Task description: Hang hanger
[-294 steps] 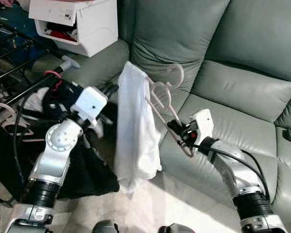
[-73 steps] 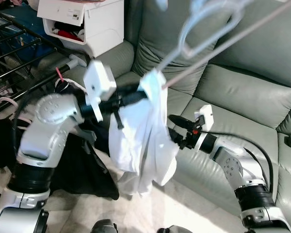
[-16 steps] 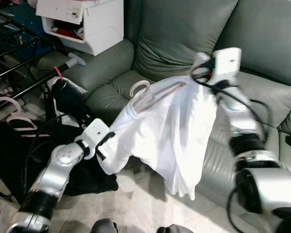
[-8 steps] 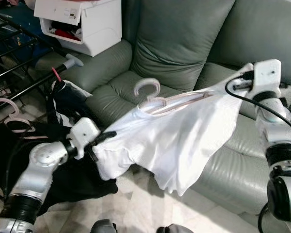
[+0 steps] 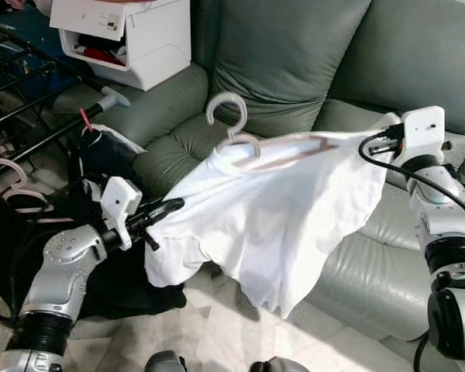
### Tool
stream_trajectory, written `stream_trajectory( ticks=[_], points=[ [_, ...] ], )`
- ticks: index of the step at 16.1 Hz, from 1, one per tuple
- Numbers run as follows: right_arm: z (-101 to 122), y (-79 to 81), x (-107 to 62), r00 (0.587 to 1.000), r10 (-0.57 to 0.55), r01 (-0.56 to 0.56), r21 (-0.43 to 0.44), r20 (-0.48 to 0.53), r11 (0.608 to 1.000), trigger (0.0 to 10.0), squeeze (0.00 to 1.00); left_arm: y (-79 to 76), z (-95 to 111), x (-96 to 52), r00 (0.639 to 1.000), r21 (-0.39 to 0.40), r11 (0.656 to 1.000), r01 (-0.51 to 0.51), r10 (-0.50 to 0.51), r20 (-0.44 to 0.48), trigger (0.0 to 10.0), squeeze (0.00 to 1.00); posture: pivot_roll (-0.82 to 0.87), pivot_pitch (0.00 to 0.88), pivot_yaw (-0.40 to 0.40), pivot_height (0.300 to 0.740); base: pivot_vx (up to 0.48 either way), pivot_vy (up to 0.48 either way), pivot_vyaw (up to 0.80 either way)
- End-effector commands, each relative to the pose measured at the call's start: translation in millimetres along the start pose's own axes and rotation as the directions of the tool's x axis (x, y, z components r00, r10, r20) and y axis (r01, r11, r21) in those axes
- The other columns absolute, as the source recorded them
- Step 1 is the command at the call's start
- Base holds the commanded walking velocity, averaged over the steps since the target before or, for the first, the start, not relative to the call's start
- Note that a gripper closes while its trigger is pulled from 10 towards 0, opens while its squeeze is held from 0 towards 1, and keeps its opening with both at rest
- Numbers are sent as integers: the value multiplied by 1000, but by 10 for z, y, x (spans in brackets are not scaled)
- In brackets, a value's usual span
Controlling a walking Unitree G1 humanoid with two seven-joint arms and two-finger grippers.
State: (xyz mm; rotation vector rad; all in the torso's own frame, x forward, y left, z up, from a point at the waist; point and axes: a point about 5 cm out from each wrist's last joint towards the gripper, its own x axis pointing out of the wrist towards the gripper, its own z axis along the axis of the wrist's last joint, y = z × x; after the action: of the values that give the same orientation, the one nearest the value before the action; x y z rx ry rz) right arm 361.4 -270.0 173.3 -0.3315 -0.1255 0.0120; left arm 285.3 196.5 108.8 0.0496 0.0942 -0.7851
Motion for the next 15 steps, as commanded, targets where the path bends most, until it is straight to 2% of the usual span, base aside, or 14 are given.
stream_trajectory(
  ticks=[1,4,5,6,7,8,9,10,11,12,13,15],
  points=[
    [-84,-17,-59,999,37,-36,66,-21,997,0,0,155,147,-115,989,-41,993,-108,112,96,0,0,-19,0,-37,740,0,0,0],
    [-85,78,-57,983,180,-176,116,-21,978,0,0,220,168,-136,977,-128,979,-158,174,124,0,0,-21,0,-38,740,0,0,0],
    [-107,72,-55,982,183,-178,109,-44,978,0,0,223,160,-140,981,-65,984,-164,169,98,0,0,-21,0,-39,740,0,0,0],
    [-129,58,-49,984,167,-159,115,-68,981,0,0,227,156,-136,979,-67,982,-174,180,99,0,0,-21,0,-39,740,0,0,0],
    [-106,66,-11,986,153,-137,212,-61,968,0,0,216,121,-120,978,-11,981,-194,194,71,0,0,-22,0,-42,740,0,0,0],
    [-68,97,14,986,159,-145,239,-43,960,0,0,221,106,-111,974,-21,976,-217,218,69,0,0,-22,0,-42,740,0,0,0],
    [39,171,86,987,158,-151,316,3,937,0,0,219,80,-92,966,-31,968,-250,251,63,0,0,-24,0,-41,740,0,0,0],
    [145,231,155,987,158,-160,369,34,916,0,0,196,43,-73,965,18,965,-260,259,36,0,0,-24,0,-41,740,0,0,0],
    [236,264,205,987,148,-161,401,63,902,0,0,195,12,-60,961,2,961,-276,276,23,0,0,-24,0,-41,740,0,0,0],
    [354,277,275,987,131,-158,507,90,847,0,0,169,5,-44,963,57,961,-270,269,19,0,0,-24,0,-41,740,0,0,0],
    [494,240,342,988,98,-149,566,119,811,0,0,156,-6,-29,960,63,958,-279,278,21,0,0,-24,0,-41,740,0,0,0],
    [752,46,443,988,6,-110,680,154,725,0,0,109,-58,-5,962,113,955,-273,274,2,0,0,-20,0,-44,740,0,0,0]
  ],
)
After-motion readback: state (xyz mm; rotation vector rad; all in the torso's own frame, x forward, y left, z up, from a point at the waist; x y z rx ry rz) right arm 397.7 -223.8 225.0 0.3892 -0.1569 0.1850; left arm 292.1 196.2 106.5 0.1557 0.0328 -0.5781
